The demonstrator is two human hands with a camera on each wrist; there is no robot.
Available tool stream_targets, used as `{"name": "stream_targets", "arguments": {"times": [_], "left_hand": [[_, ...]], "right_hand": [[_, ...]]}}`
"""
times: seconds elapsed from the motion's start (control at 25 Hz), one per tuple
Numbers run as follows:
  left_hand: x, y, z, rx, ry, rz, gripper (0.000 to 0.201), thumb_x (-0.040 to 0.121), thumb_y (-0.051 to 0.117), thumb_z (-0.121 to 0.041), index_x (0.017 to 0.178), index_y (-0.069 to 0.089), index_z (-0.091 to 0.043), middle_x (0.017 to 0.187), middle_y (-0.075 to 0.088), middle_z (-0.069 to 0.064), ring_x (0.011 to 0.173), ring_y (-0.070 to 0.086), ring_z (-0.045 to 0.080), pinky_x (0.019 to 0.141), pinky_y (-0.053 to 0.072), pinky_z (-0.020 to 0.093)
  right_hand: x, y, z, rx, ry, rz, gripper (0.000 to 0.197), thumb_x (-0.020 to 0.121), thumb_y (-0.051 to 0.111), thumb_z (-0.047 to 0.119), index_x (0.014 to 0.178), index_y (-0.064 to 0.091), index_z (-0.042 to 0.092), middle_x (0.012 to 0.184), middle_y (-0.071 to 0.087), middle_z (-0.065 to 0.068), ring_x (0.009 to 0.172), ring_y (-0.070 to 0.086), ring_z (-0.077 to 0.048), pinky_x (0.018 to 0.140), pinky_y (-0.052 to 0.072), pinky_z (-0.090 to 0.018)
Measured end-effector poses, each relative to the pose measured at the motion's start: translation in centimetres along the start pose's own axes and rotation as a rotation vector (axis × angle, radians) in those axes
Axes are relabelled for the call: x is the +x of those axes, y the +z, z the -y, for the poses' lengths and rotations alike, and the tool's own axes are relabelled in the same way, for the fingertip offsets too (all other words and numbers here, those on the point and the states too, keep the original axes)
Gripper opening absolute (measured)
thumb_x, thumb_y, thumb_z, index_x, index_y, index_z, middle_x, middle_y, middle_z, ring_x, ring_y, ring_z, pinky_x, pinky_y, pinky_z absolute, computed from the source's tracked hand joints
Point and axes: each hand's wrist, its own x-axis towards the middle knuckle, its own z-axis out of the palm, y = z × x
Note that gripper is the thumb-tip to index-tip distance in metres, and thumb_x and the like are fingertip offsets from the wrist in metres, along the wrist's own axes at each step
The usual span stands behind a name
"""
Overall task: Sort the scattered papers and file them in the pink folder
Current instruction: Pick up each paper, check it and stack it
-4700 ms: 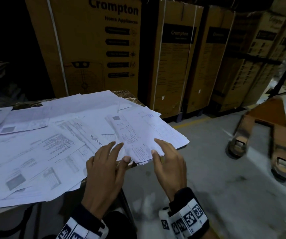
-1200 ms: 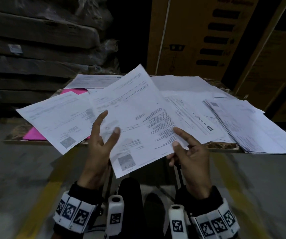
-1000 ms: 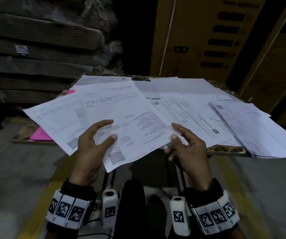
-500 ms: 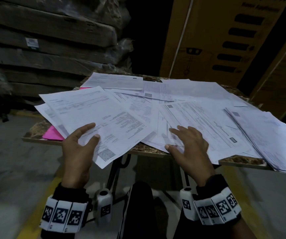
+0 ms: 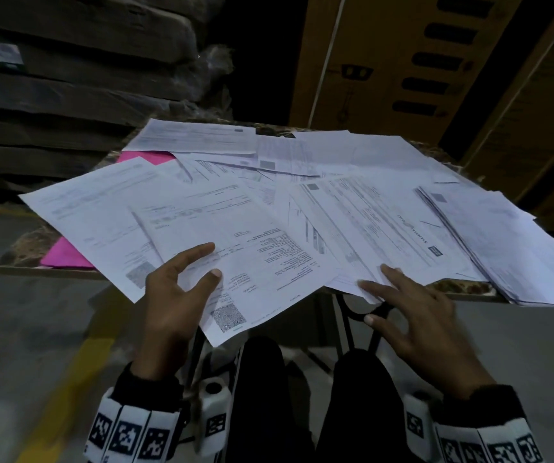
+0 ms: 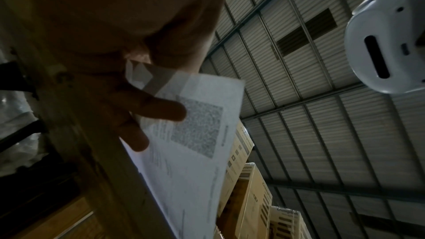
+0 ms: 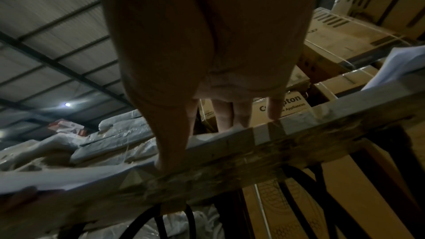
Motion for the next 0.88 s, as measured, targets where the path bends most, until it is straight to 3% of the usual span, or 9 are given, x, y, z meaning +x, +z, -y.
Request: {"name": "stream_targets", "arguments": {"times": [0.12, 0.24, 0.36, 0.48, 0.6, 0.76, 0.88], "left_hand": [[-0.2, 0.2, -0.4, 0.055, 0.03, 0.017, 0.037, 0.087, 0.072, -0.003, 0.113, 0.071, -0.029, 0.117, 0.067, -0.021, 0.111, 0.055, -0.018, 0.098, 0.04, 0.007], [-0.2, 0.1, -1.0, 0.131, 0.079, 0.064, 0.049, 0.085, 0.073, 0.0, 0.124, 0.064, -0.029, 0.124, 0.058, -0.025, 0.106, 0.046, -0.03, 0.081, 0.032, -0.009], [-0.4, -0.1, -1.2, 0.194, 0.075, 0.135, 0.058, 0.085, 0.073, 0.0, 0.129, 0.058, -0.035, 0.13, 0.053, -0.026, 0.102, 0.038, -0.036, 0.076, 0.03, -0.011], [-0.6, -0.1, -1.4, 0.191, 0.053, 0.222, 0.058, 0.087, 0.072, 0.0, 0.131, 0.057, -0.035, 0.134, 0.052, -0.022, 0.103, 0.04, -0.035, 0.073, 0.035, -0.009], [-0.4, 0.2, -1.7, 0.172, 0.045, 0.273, 0.055, 0.088, 0.07, 0.0, 0.129, 0.059, -0.034, 0.134, 0.053, -0.018, 0.101, 0.043, -0.034, 0.071, 0.037, -0.008], [0.1, 1.1, -1.7, 0.173, 0.041, 0.289, 0.05, 0.088, 0.072, -0.005, 0.125, 0.061, -0.037, 0.133, 0.055, -0.014, 0.102, 0.045, -0.03, 0.07, 0.039, -0.006], [0.6, 1.9, -1.5, 0.181, 0.049, 0.28, 0.049, 0.089, 0.073, -0.009, 0.128, 0.06, -0.035, 0.137, 0.052, -0.011, 0.103, 0.042, -0.033, 0.072, 0.037, -0.008]], "right_hand": [[0.0, 0.4, -0.4, -0.102, -0.051, -0.163, 0.045, 0.092, 0.053, 0.034, 0.135, 0.052, 0.045, 0.139, 0.055, 0.015, 0.12, 0.049, -0.004, 0.099, 0.024, -0.041], [0.4, 0.7, -1.2, -0.117, -0.167, -0.316, 0.041, 0.093, 0.053, 0.016, 0.131, 0.057, 0.031, 0.113, 0.068, 0.006, 0.094, 0.06, -0.02, 0.086, 0.036, -0.041], [0.6, 0.8, -0.3, 0.062, -0.074, -0.425, 0.03, 0.098, 0.048, 0.016, 0.126, 0.051, 0.027, 0.093, 0.069, -0.009, 0.08, 0.062, -0.033, 0.071, 0.047, -0.04], [0.6, 0.2, 1.6, 0.259, 0.005, -0.546, 0.019, 0.102, 0.05, 0.014, 0.117, 0.047, 0.027, 0.081, 0.069, -0.009, 0.066, 0.063, -0.029, 0.054, 0.05, -0.038], [1.4, -0.6, 2.9, 0.378, -0.035, -0.611, 0.021, 0.1, 0.053, 0.011, 0.115, 0.046, 0.024, 0.083, 0.067, -0.004, 0.066, 0.065, -0.019, 0.053, 0.049, -0.033], [2.6, -0.6, 4.9, 0.354, -0.169, -0.645, 0.017, 0.1, 0.053, 0.008, 0.108, 0.049, 0.022, 0.075, 0.06, -0.006, 0.062, 0.058, -0.022, 0.052, 0.045, -0.033], [3.3, -0.6, 5.9, 0.341, -0.366, -0.542, 0.023, 0.09, 0.051, -0.008, 0.091, 0.061, 0.013, 0.085, 0.059, 0.012, 0.074, 0.061, -0.013, 0.061, 0.041, -0.016]]}}
